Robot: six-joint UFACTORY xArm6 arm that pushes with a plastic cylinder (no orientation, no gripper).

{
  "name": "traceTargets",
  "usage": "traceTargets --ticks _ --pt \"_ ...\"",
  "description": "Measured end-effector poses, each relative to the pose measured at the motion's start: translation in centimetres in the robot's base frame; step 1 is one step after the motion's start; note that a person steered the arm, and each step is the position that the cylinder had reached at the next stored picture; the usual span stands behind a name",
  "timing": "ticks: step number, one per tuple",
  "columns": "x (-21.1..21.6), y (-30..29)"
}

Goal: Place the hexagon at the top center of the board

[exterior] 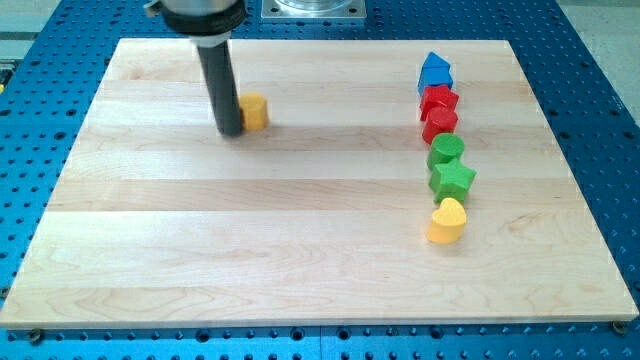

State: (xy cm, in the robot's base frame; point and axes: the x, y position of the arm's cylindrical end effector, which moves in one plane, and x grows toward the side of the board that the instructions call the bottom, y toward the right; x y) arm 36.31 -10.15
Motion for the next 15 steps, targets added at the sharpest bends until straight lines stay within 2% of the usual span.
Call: traceTargets --ticks 1,2,5,7,8,10,11,12,13,15 --pt "4.5 0.4" --pt "2.5 0.8" --pt "-10.6 7.5" --pt "-13.0 10.1" --pt "-13.3 14.4" --pt "-13.7 26.8" --pt "-13.3 28.3" --pt "-11.4 27.2" --pt "-8.6 22.8" --pt "-6.6 14.2"
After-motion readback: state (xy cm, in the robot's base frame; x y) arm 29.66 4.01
